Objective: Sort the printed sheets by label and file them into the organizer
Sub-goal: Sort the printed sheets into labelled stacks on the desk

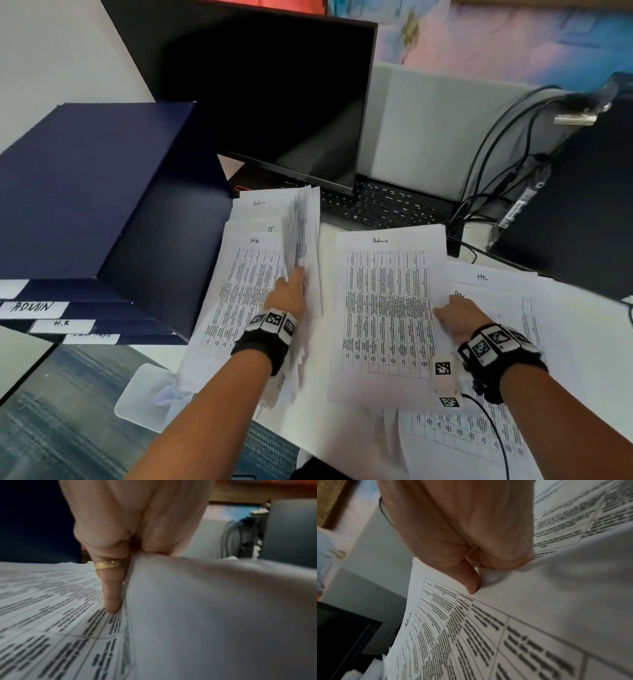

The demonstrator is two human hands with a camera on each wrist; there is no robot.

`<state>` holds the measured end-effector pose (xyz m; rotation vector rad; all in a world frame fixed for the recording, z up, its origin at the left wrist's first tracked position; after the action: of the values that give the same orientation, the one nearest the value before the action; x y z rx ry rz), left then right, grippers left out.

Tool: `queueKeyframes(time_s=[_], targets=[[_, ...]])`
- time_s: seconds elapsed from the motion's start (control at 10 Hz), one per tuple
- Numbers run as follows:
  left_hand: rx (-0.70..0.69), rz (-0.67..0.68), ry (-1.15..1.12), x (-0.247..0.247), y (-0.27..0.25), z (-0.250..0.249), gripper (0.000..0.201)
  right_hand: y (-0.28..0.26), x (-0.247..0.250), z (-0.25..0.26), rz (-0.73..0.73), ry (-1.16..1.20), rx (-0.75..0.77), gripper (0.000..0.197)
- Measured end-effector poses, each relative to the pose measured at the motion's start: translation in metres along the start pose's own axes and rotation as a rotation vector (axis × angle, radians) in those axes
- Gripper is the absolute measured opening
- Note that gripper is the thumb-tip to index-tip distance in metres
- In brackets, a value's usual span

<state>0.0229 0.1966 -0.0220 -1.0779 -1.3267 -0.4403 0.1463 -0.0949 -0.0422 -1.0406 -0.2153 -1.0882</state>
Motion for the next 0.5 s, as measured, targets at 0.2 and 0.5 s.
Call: queueKeyframes(time_s=[0.2,0.5], targets=[[0.095,-0.018,-0.25,0.022,-0.012,0.037,0.042,0.018,-0.007,0.013,-0.049,0.328,-0.012,0.035],[0.115,-0.127,-0.411,0.068,-0.032,0.09,0.037,-0.002,-0.056,0.1,0.043,0.075,0.172,0.035]])
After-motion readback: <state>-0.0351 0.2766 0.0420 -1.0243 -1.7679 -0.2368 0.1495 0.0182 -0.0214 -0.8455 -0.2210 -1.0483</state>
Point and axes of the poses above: each hand's wrist, its own y-axis towards the middle knuckle, its own x-axis out of the back of the hand, z = x × y, the point moved 5 cm from there along y, towards the middle knuckle, and after that the axes turned 14 degrees about y, right-handed, at the moved point
